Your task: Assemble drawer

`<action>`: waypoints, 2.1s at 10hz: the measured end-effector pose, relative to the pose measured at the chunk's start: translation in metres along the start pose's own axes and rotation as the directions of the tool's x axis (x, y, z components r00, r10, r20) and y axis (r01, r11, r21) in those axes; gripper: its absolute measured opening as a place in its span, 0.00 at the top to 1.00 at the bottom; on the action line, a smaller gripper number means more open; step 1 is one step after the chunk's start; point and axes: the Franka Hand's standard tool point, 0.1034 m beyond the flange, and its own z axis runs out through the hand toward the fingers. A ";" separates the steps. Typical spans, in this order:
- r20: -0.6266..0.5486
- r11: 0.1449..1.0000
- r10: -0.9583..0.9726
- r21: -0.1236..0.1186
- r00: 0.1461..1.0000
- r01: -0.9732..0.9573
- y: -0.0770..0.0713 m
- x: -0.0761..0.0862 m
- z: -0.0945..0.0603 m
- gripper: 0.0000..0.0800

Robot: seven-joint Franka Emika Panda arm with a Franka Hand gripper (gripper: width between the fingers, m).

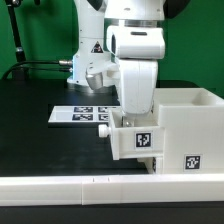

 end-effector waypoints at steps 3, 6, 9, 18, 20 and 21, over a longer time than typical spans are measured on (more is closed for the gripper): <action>0.013 1.000 -0.002 0.006 1.000 0.002 0.002 -0.004 -0.021 0.65; 0.036 1.000 -0.021 0.009 0.999 0.020 0.004 -0.031 -0.051 0.29; 0.040 1.000 -0.019 0.019 0.999 0.018 0.002 -0.048 -0.050 0.19; 0.010 0.992 -0.101 0.078 0.995 0.100 0.005 -0.079 -0.005 0.19; -0.023 0.990 -0.115 0.082 0.993 0.117 0.003 -0.087 -0.003 0.19; -0.074 0.990 -0.098 0.091 0.992 0.105 0.000 -0.096 -0.001 0.19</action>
Offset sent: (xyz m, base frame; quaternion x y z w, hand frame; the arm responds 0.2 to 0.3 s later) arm -0.0032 -0.0098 0.0361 0.0151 -0.0227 -0.0164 0.9995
